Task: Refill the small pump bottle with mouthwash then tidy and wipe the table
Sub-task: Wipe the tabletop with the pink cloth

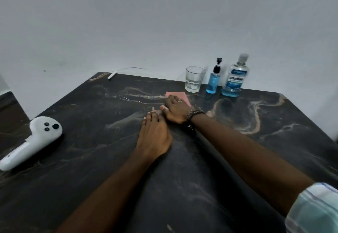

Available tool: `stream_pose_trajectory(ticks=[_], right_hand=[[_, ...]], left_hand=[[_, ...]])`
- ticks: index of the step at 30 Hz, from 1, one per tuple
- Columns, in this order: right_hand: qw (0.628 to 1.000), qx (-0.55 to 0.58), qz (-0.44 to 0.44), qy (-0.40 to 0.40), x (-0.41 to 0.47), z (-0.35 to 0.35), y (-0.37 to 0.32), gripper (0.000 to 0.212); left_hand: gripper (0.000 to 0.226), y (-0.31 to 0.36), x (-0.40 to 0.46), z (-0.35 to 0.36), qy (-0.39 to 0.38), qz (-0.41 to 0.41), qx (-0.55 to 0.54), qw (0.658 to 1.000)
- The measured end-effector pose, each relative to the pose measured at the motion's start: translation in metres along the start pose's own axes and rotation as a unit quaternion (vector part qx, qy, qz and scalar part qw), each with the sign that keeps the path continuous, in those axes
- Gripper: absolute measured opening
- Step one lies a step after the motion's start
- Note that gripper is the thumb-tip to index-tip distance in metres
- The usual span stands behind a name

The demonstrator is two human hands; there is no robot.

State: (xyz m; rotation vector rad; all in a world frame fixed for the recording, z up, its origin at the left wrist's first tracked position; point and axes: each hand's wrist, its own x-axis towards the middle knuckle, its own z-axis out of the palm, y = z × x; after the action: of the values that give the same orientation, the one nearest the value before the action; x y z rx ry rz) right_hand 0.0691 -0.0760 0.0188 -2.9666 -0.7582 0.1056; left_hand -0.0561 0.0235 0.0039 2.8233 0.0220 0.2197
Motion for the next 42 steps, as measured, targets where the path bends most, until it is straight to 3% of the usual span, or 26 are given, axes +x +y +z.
stream_pose_trajectory(ticks=[13, 21, 28, 36, 39, 42], right_hand=[[1.0, 0.003, -0.012, -0.024, -0.231, 0.007, 0.006, 0.063], [0.988, 0.001, 0.152, -0.002, -0.18, 0.002, 0.051, 0.065], [0.994, 0.0, 0.112, 0.018, -0.148, 0.008, 0.017, 0.066], [0.999, 0.01, 0.022, 0.03, -0.217, 0.014, 0.007, 0.064], [0.998, 0.024, 0.051, 0.024, -0.241, 0.012, 0.032, 0.062], [0.991, 0.016, 0.134, 0.009, -0.245, 0.007, 0.069, 0.062]], left_hand=[[0.045, 0.0, -0.012, -0.005, 0.012, 0.003, 0.015, 1.0], [0.043, 0.003, -0.013, -0.004, 0.01, 0.003, 0.021, 1.0], [0.041, 0.002, -0.011, -0.003, 0.012, 0.008, 0.021, 1.0], [0.039, -0.002, -0.009, -0.002, 0.031, 0.024, 0.005, 0.999], [0.039, -0.003, -0.008, -0.001, 0.032, 0.031, 0.007, 0.999], [0.039, -0.003, -0.007, 0.0, 0.029, 0.033, 0.017, 0.999]])
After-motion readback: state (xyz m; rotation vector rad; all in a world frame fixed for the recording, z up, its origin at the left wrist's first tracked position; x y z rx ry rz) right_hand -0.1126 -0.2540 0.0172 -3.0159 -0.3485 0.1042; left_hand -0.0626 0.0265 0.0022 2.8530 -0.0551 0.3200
